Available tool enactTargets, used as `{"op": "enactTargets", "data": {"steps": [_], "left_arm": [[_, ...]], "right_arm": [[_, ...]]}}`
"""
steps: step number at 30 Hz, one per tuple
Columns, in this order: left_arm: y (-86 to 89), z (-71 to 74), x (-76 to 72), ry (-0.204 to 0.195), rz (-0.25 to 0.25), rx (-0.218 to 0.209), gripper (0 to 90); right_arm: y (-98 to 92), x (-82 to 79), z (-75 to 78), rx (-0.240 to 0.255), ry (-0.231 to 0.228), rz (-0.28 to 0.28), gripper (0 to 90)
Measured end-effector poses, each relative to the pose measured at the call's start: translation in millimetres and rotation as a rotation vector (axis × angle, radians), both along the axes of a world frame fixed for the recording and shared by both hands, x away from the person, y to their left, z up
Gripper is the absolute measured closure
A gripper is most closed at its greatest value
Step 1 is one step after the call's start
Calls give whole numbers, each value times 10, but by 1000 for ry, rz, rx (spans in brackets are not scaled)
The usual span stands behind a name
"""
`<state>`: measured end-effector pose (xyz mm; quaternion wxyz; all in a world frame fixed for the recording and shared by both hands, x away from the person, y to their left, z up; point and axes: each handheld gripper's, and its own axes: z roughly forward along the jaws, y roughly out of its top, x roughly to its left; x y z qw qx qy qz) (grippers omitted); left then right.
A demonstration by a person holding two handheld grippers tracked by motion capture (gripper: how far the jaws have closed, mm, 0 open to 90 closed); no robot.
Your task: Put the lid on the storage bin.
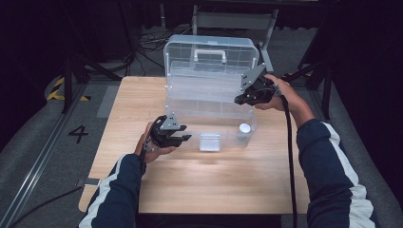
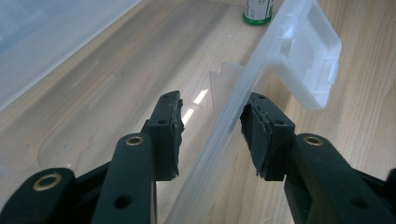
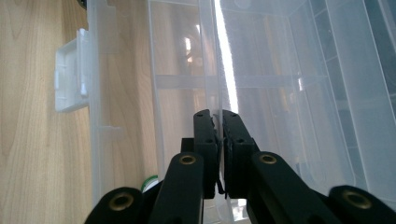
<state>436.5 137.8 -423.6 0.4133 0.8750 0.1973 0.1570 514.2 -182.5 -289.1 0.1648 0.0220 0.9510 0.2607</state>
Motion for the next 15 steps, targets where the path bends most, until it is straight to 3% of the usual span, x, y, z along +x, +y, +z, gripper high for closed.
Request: {"op": "enactTargets", "data": {"steps": [15], "left_arm": [[-4, 1, -4, -6, -1, 10, 581]], "right_arm": [[-6, -27, -19, 3, 1, 11, 867]]}}
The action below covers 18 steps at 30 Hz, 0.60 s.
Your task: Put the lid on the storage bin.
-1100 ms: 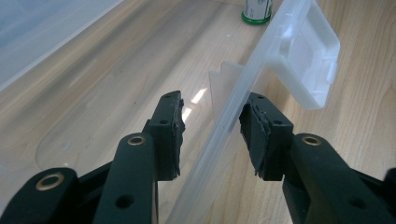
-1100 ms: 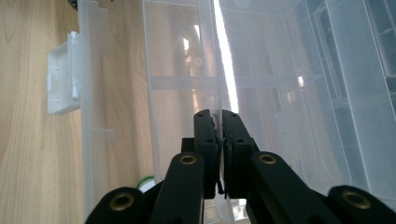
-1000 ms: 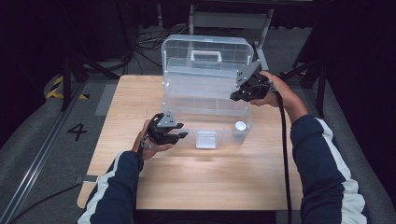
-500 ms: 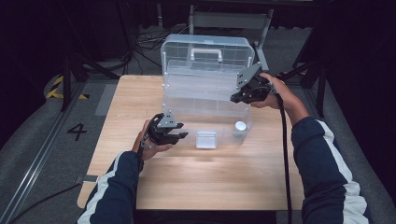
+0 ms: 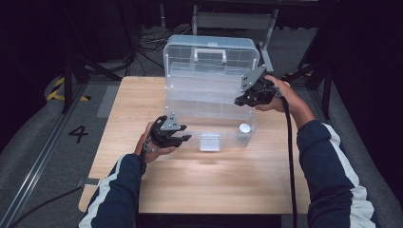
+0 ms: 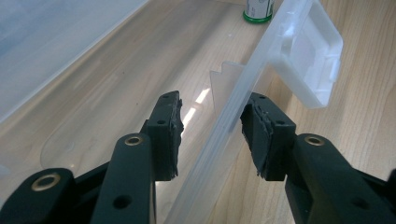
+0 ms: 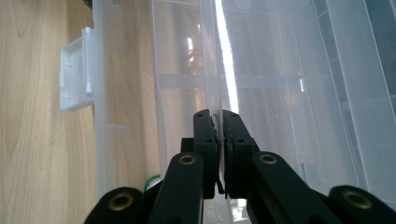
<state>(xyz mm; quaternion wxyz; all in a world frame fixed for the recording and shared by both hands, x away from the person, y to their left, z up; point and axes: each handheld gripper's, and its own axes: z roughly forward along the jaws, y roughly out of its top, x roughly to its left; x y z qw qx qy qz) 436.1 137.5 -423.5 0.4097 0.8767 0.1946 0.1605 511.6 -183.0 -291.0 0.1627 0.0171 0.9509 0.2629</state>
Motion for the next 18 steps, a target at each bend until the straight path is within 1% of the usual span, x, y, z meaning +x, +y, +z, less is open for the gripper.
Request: {"op": "enactTargets", "data": {"steps": [6, 13, 18], "left_arm": [[2, 0, 0, 0, -2, 1, 580], [1, 0, 0, -2, -1, 1, 579], [-1, -1, -3, -4, 0, 2, 577]], "right_arm": [[-6, -11, -7, 2, 6, 1, 867], [-7, -22, -17, 6, 0, 4, 866], [-6, -34, -24, 5, 4, 3, 866]]}}
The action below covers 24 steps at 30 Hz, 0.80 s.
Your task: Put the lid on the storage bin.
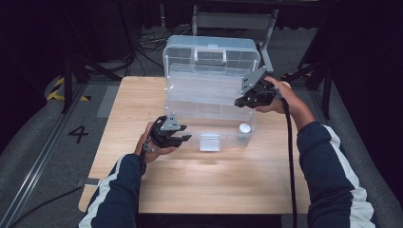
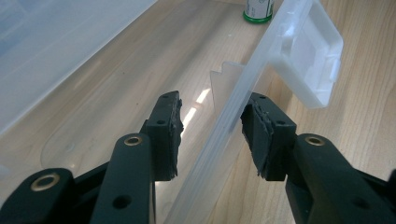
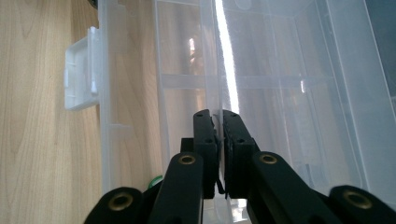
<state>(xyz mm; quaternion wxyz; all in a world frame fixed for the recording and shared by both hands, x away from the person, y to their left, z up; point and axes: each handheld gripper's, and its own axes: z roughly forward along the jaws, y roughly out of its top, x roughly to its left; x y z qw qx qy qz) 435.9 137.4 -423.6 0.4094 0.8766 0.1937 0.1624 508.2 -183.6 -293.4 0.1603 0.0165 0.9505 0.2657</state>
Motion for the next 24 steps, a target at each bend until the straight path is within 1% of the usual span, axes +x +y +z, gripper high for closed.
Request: {"op": "enactTargets", "data": {"steps": [10, 16, 17, 20, 24], "left_arm": [[-5, 2, -2, 0, 2, 3, 572], [-5, 5, -8, 1, 8, 3, 570], [-2, 9, -13, 0, 8, -4, 570], [6, 22, -24, -15, 6, 9, 587], [14, 25, -34, -11, 6, 1, 585]], "right_arm": [[-14, -11, -12, 9, 3, -2, 864], [-19, -14, -20, 16, -3, 3, 862], [-19, -14, -20, 16, -3, 3, 862], [-23, -18, -22, 21, 2, -2, 862], [-22, -16, -23, 19, -4, 2, 862]]}}
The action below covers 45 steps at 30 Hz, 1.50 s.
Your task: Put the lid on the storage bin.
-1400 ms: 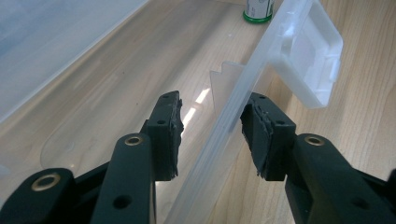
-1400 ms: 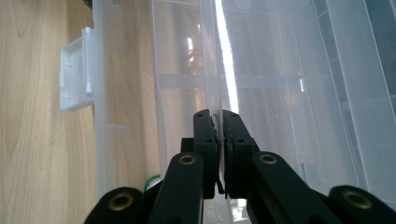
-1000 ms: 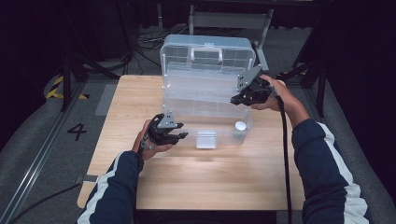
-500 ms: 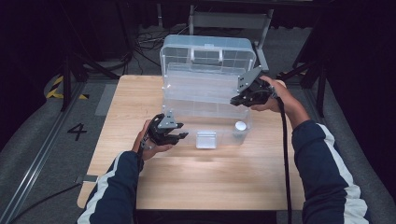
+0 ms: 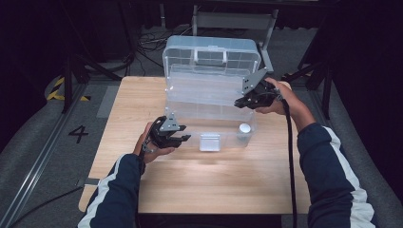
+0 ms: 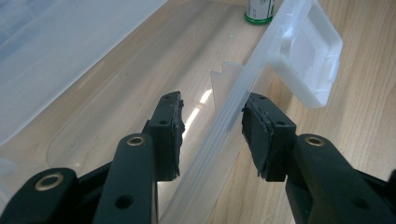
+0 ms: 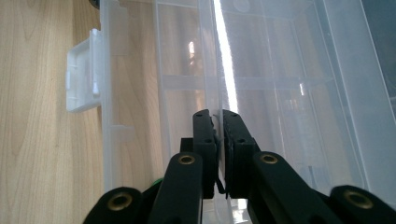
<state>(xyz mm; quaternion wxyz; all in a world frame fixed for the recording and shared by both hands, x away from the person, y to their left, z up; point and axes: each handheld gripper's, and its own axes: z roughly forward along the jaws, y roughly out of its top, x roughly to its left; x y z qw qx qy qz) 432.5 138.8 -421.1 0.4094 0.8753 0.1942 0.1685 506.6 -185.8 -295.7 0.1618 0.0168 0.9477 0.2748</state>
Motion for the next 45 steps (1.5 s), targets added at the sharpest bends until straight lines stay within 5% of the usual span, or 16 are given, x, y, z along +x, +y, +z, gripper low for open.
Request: {"op": "enactTargets", "data": {"steps": [45], "left_arm": [[118, 101, -63, -16, 6, -15, 618]], "right_arm": [[-17, -53, -35, -1, -4, 11, 862]]}}
